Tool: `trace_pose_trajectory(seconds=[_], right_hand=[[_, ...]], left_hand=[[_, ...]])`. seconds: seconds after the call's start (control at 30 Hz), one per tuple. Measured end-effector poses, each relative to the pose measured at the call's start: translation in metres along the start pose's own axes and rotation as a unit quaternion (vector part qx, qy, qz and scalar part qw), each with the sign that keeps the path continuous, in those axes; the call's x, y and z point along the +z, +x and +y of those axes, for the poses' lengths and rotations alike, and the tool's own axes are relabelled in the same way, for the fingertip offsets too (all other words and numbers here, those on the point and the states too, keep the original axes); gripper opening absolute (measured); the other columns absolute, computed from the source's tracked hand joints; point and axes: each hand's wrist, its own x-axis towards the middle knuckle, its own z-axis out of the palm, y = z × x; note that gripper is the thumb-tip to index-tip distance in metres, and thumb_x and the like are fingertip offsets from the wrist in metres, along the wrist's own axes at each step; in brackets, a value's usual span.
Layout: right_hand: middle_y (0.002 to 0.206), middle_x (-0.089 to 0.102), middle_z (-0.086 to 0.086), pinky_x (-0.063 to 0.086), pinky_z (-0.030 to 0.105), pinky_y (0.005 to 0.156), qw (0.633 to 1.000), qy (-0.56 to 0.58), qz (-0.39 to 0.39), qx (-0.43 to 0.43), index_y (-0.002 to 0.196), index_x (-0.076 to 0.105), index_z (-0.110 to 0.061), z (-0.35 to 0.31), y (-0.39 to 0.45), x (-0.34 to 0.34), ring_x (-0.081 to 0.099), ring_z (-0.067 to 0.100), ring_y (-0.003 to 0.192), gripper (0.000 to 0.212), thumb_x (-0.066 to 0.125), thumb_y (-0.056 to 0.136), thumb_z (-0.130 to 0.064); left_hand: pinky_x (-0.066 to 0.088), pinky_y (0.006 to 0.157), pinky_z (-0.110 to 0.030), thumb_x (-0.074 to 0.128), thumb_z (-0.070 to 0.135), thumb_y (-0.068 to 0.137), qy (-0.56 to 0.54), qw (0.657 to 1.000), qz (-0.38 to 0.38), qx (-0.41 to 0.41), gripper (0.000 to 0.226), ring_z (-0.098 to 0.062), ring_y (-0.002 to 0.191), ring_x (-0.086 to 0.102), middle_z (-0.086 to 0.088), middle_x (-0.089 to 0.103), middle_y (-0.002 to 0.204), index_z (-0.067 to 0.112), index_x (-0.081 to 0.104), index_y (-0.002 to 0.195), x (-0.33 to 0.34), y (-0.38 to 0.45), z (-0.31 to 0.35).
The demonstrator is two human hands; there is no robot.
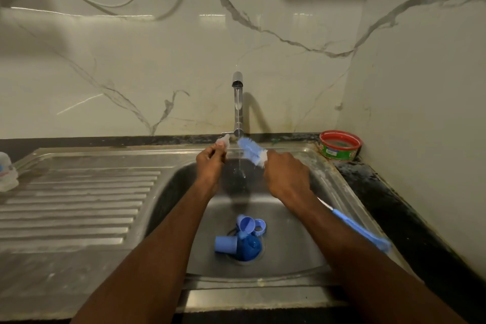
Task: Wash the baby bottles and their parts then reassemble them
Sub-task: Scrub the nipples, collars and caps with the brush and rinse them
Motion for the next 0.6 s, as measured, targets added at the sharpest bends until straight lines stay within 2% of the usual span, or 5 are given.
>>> trace_pose_trajectory(seconds=[0.1, 0.2, 0.3, 0.47, 0.6], right_hand=[[0.112, 0.066, 0.010, 0.038, 0.034, 0.065, 0.999, 0.029, 0.029, 0.010, 0.127, 0.050, -0.018, 0.001, 0.001, -0.002, 0.065, 0.028, 0.091, 0.029, 0.053, 0.099, -0.028], [0.110, 0.067, 0.010, 0.036, 0.034, 0.063, 0.999, 0.014, 0.029, -0.016, 0.129, 0.048, -0.019, -0.009, -0.001, 0.003, 0.062, 0.027, 0.083, 0.031, 0.053, 0.099, -0.027], [0.109, 0.067, 0.011, 0.037, 0.035, 0.064, 0.999, 0.013, 0.037, -0.014, 0.129, 0.048, -0.020, -0.014, 0.004, 0.005, 0.066, 0.030, 0.090, 0.031, 0.050, 0.098, -0.024], [0.109, 0.066, 0.010, 0.039, 0.035, 0.065, 0.999, 0.006, 0.042, -0.012, 0.129, 0.048, -0.020, -0.016, 0.013, 0.005, 0.066, 0.028, 0.090, 0.034, 0.056, 0.097, -0.026], [0.111, 0.066, 0.009, 0.039, 0.034, 0.065, 0.999, 0.025, 0.038, -0.004, 0.129, 0.049, -0.019, -0.011, 0.010, 0.002, 0.064, 0.025, 0.089, 0.035, 0.058, 0.098, -0.029]], left_hand=[[0.054, 0.075, -0.026, 0.063, 0.029, 0.099, -0.047, 0.997, -0.028, -0.046, 0.022, -0.012, 0.076, 0.061, -0.004, 0.069, 0.081, 0.009, 0.073, 0.100, -0.001, 0.002, -0.002], [0.056, 0.082, -0.027, 0.057, 0.021, 0.102, -0.110, 0.986, -0.095, -0.087, 0.024, -0.014, 0.082, 0.064, -0.013, 0.072, 0.098, 0.003, 0.070, 0.112, 0.014, -0.005, -0.002], [0.055, 0.079, -0.025, 0.049, 0.017, 0.106, -0.165, 0.972, -0.117, -0.121, 0.023, -0.011, 0.076, 0.062, -0.007, 0.070, 0.090, 0.003, 0.067, 0.111, 0.024, -0.008, 0.005], [0.054, 0.075, -0.025, 0.044, 0.017, 0.106, -0.099, 0.967, -0.208, -0.112, 0.025, -0.010, 0.072, 0.060, -0.003, 0.065, 0.084, 0.004, 0.063, 0.118, 0.016, -0.015, 0.003], [0.055, 0.076, -0.026, 0.048, 0.018, 0.106, -0.124, 0.978, -0.138, -0.098, 0.028, -0.012, 0.074, 0.061, -0.007, 0.068, 0.089, 0.000, 0.064, 0.121, 0.019, -0.010, 0.003]])
